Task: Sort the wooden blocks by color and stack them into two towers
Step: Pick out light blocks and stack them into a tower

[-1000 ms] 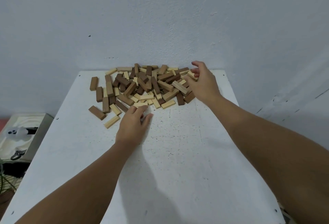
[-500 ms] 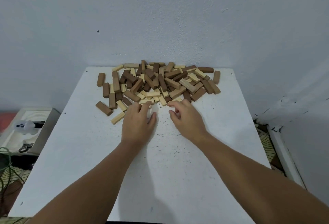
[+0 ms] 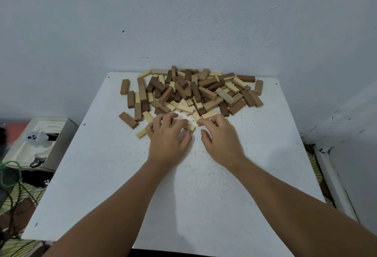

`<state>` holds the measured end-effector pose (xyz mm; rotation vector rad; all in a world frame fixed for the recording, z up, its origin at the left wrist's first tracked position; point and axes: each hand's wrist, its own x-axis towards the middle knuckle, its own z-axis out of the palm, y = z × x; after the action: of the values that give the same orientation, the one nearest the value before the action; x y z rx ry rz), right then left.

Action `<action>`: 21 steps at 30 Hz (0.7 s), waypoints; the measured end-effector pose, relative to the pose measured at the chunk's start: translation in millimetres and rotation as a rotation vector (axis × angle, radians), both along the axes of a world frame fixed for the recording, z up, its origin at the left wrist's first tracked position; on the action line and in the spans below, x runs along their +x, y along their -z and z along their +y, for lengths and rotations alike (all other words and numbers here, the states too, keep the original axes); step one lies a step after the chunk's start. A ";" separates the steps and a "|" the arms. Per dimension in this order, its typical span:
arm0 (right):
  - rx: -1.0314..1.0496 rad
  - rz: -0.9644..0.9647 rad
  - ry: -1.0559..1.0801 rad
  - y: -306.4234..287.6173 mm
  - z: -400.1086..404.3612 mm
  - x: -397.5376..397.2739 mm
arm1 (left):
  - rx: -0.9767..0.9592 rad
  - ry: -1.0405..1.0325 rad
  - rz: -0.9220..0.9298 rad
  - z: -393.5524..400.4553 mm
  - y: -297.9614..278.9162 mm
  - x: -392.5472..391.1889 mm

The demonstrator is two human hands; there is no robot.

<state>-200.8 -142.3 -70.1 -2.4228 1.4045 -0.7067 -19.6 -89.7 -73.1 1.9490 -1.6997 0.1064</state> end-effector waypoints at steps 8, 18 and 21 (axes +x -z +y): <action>-0.010 -0.073 -0.080 0.8 -0.6 -0.2 | 0.125 -0.060 0.210 17.7 -2.8 -2.0; 0.012 -0.024 -0.161 4.4 0.4 -0.7 | 0.102 0.050 0.441 15.7 -10.3 3.2; 0.027 -0.063 -0.163 6.1 0.1 -1.5 | 0.117 0.057 0.490 16.1 -10.6 7.5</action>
<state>-202.3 -142.2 -76.2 -2.4379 1.1691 -0.7133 -12.1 -73.6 -62.6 1.8128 -1.4533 -0.4646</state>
